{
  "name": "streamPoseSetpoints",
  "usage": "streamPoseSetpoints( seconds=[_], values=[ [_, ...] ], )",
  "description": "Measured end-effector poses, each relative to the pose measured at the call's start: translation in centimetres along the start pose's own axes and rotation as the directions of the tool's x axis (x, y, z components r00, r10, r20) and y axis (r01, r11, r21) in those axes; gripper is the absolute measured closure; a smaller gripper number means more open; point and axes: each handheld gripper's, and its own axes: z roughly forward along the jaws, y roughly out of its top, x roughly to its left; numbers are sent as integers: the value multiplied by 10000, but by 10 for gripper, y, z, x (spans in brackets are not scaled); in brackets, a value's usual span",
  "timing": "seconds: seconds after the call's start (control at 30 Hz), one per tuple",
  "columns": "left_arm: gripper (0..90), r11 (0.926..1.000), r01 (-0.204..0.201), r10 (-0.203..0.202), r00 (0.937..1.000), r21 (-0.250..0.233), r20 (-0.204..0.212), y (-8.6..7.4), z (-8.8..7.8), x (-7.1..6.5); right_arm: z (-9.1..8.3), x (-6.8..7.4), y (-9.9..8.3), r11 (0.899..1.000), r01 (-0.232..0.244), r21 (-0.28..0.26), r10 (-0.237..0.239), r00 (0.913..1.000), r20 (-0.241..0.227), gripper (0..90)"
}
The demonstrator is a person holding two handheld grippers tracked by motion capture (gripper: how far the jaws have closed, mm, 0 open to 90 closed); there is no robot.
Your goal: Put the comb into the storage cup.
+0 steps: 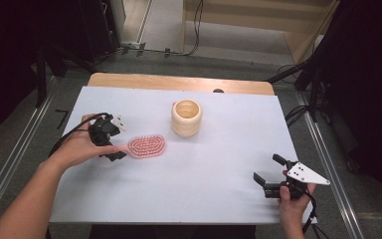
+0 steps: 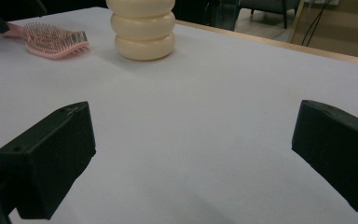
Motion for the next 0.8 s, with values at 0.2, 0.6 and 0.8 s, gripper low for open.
streamPoseSetpoints(
  seconds=[0.2, 0.6, 0.8],
  values=[
    [195, 9995, -289, 283, 9989, 159, 386, 1, 5, -2, 0, 0, 0, 10000, -2, -3, 2, 10000, -12, 0],
    [555, 9992, -244, 218, 9968, 327, 763, 3, 8, 2, 0, 0, 0, 10000, 12, 12, -12, 10000, -13, 0],
    [607, 9973, -400, 351, 9963, 609, 784, 5, 13, 5, 0, 0, 0, 10000, 14, 12, -14, 10000, -3, 0]
  ],
)
